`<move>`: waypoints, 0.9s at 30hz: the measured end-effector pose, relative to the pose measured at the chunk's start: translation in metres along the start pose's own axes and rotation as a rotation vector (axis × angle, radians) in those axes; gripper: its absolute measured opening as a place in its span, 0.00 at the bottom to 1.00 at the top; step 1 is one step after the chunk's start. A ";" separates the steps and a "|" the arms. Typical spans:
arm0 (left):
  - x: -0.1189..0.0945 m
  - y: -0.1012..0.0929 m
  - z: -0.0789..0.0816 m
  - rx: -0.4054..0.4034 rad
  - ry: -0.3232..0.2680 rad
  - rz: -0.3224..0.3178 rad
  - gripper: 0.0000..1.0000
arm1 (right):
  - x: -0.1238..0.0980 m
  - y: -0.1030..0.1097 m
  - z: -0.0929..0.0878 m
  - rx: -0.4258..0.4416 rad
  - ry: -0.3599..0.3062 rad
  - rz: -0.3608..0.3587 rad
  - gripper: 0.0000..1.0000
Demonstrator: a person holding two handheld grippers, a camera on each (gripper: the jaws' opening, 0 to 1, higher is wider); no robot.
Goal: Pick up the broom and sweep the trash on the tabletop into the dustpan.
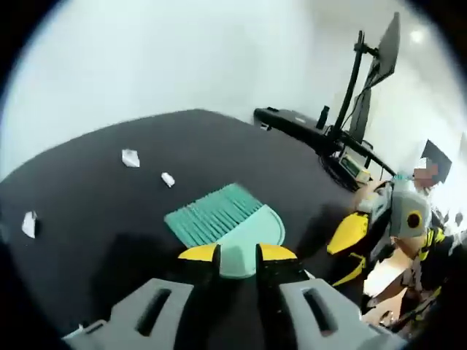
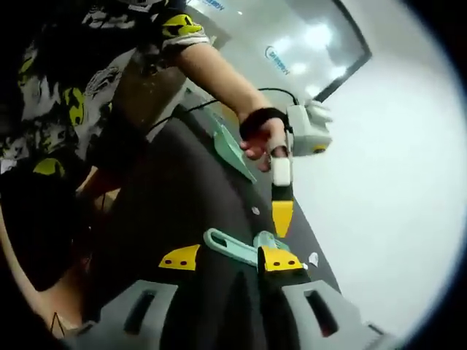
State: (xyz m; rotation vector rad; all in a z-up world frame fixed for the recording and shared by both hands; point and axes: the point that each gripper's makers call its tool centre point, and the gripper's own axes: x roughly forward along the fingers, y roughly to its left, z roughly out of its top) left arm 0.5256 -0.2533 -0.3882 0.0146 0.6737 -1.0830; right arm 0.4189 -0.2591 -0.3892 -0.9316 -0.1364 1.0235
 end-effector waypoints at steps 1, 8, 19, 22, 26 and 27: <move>0.001 0.004 0.001 0.011 0.001 0.011 0.18 | 0.001 0.001 0.001 -0.010 -0.006 -0.003 0.28; 0.017 0.041 -0.002 0.113 0.062 0.118 0.16 | 0.007 0.003 0.005 -0.012 -0.035 -0.006 0.25; 0.019 0.038 -0.001 0.085 0.070 0.082 0.13 | 0.010 -0.001 0.006 -0.096 -0.032 -0.024 0.27; 0.019 0.038 -0.002 0.088 0.069 0.073 0.12 | 0.009 0.002 0.009 -0.208 -0.007 -0.031 0.26; 0.019 0.036 -0.003 0.072 0.059 0.051 0.11 | 0.017 -0.001 0.007 -0.350 0.044 -0.060 0.27; 0.019 0.035 -0.003 0.068 0.056 0.049 0.11 | 0.018 -0.004 0.007 -0.359 0.057 -0.079 0.28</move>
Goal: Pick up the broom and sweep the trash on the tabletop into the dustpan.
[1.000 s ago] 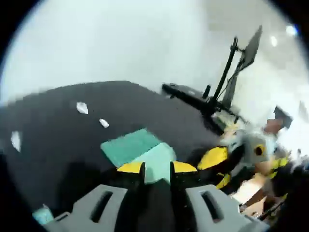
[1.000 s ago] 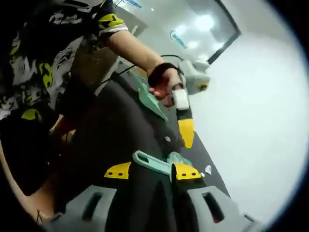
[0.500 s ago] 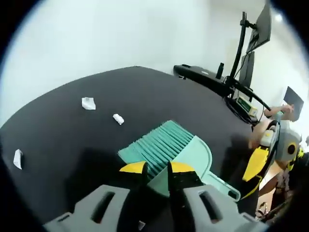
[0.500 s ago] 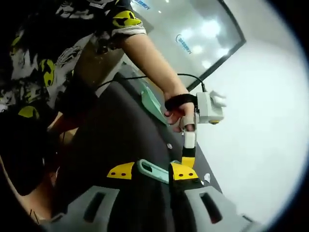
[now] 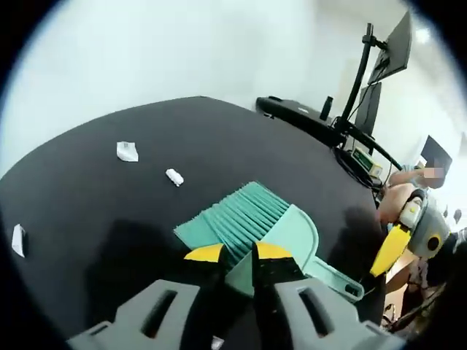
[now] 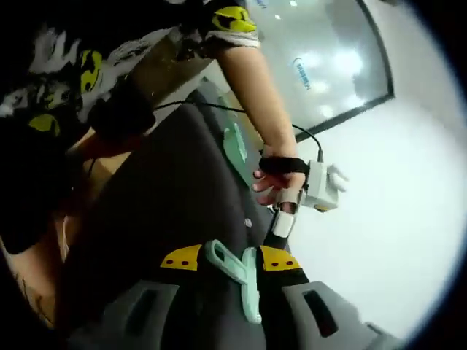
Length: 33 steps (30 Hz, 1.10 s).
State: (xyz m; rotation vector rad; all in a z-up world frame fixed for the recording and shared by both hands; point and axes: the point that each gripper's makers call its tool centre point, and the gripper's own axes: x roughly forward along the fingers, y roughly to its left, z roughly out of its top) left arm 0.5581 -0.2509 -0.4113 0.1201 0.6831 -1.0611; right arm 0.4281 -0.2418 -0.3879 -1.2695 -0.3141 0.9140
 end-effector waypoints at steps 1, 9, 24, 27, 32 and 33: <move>0.000 -0.002 0.000 0.008 -0.003 0.000 0.11 | 0.002 0.000 0.000 -0.005 0.003 -0.002 0.29; 0.000 -0.004 0.000 -0.018 -0.021 0.000 0.10 | 0.022 -0.004 -0.019 -0.148 0.051 -0.017 0.20; -0.036 0.002 0.016 0.079 -0.156 0.034 0.27 | 0.040 -0.017 -0.024 -0.401 0.167 -0.044 0.05; -0.063 -0.003 0.027 0.124 -0.230 0.048 0.28 | 0.036 -0.026 -0.024 -0.256 0.166 -0.079 0.04; -0.131 -0.015 0.061 0.138 -0.443 0.014 0.33 | 0.027 -0.044 -0.028 0.031 0.174 -0.131 0.04; -0.144 -0.016 0.066 0.137 -0.474 0.009 0.34 | 0.025 -0.052 -0.029 0.068 0.171 -0.155 0.04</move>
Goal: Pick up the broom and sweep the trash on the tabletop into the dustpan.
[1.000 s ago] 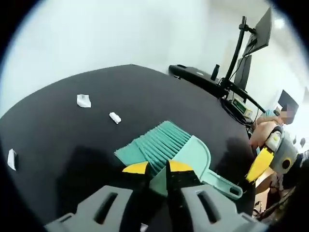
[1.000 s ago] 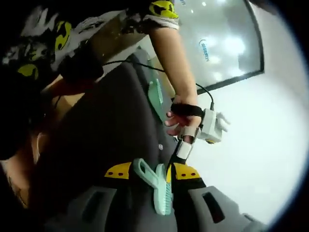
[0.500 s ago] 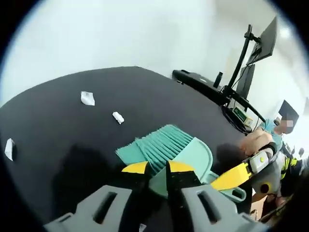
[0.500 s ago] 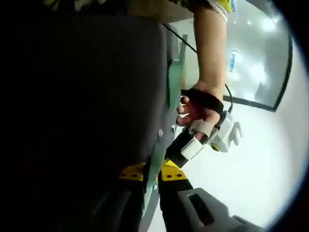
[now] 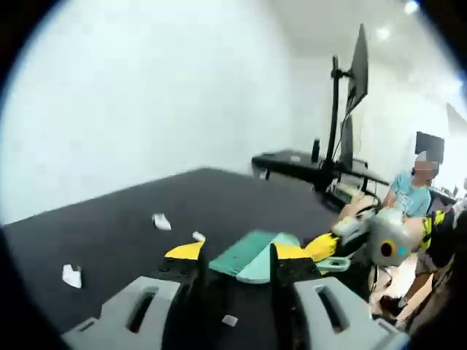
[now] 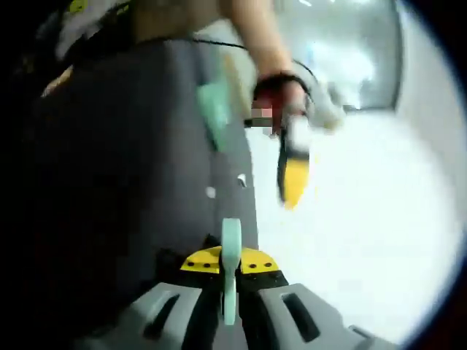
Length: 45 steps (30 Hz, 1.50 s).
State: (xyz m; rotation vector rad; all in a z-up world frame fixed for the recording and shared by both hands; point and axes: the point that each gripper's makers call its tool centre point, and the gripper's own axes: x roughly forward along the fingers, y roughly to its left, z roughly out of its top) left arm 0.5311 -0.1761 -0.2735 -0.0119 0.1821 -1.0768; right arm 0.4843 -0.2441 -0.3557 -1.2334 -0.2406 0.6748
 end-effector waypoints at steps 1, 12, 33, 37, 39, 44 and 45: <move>-0.010 -0.003 0.010 0.000 -0.044 -0.004 0.34 | -0.001 -0.005 -0.001 0.022 0.001 -0.003 0.04; -0.125 -0.016 0.041 0.138 -0.122 0.078 0.33 | 0.001 -0.059 0.001 0.347 -0.012 -0.051 0.04; -0.244 0.032 -0.140 0.488 0.156 0.222 0.29 | 0.004 -0.081 0.050 0.356 -0.041 -0.078 0.04; -0.231 0.038 -0.140 0.493 0.209 0.191 0.29 | 0.004 -0.081 0.053 0.353 -0.044 -0.071 0.04; -0.231 0.038 -0.140 0.338 0.195 0.155 0.30 | 0.001 -0.078 0.053 0.335 -0.035 -0.064 0.04; -0.235 0.037 -0.143 0.428 0.171 0.149 0.33 | -0.009 -0.081 0.044 0.346 -0.023 -0.075 0.04; -0.237 0.036 -0.154 0.373 0.234 0.159 0.27 | -0.010 -0.082 0.043 0.356 -0.025 -0.081 0.04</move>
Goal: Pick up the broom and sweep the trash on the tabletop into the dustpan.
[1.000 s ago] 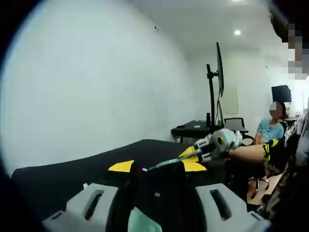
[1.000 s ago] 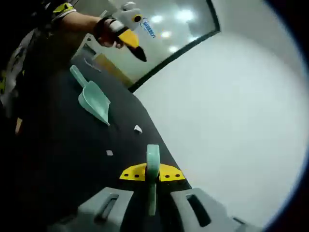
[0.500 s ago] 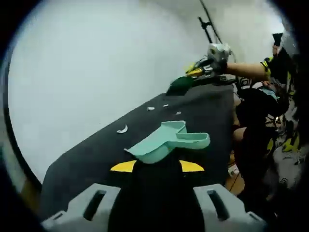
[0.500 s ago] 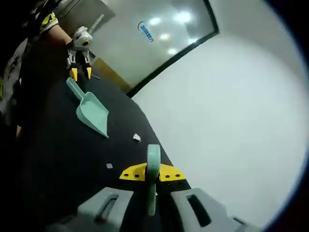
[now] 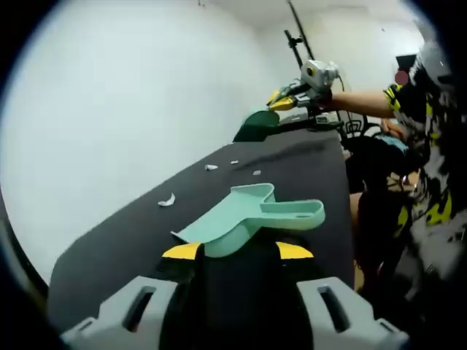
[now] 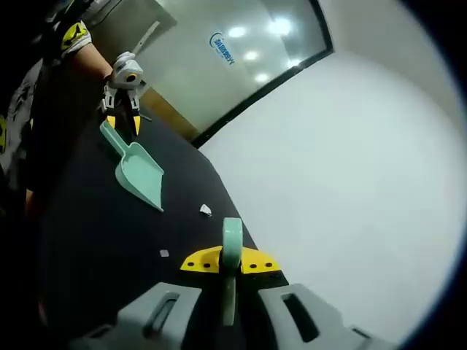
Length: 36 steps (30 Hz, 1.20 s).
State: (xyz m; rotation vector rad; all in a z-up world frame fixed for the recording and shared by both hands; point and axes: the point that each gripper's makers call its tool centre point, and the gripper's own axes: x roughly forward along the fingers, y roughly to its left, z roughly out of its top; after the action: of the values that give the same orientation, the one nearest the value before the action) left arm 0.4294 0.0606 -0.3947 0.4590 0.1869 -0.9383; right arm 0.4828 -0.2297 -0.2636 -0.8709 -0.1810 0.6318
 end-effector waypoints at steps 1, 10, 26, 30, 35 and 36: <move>0.000 -0.009 -0.004 -0.074 0.021 -0.027 0.26 | 0.000 -0.002 -0.001 0.011 -0.003 -0.007 0.04; -0.027 -0.008 0.030 -0.721 -0.142 -0.171 0.27 | 0.009 0.010 -0.010 -0.003 0.006 0.000 0.04; 0.021 -0.036 0.021 -1.275 0.056 -0.320 0.20 | 0.012 0.021 -0.019 -0.061 0.014 -0.002 0.04; 0.025 -0.044 0.024 -1.285 0.084 -0.348 0.14 | 0.008 0.018 -0.024 -0.072 0.024 -0.007 0.04; 0.024 -0.052 0.033 -1.278 0.082 -0.359 0.15 | 0.007 0.023 -0.023 -0.052 0.007 0.000 0.04; 0.023 -0.054 0.035 -1.274 0.080 -0.364 0.15 | 0.007 0.024 -0.023 -0.044 0.002 0.004 0.04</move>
State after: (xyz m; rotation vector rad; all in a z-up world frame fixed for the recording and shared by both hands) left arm 0.3978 0.0002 -0.3875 -0.7401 0.8896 -0.9630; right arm 0.4871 -0.2292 -0.2969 -0.9143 -0.1923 0.6322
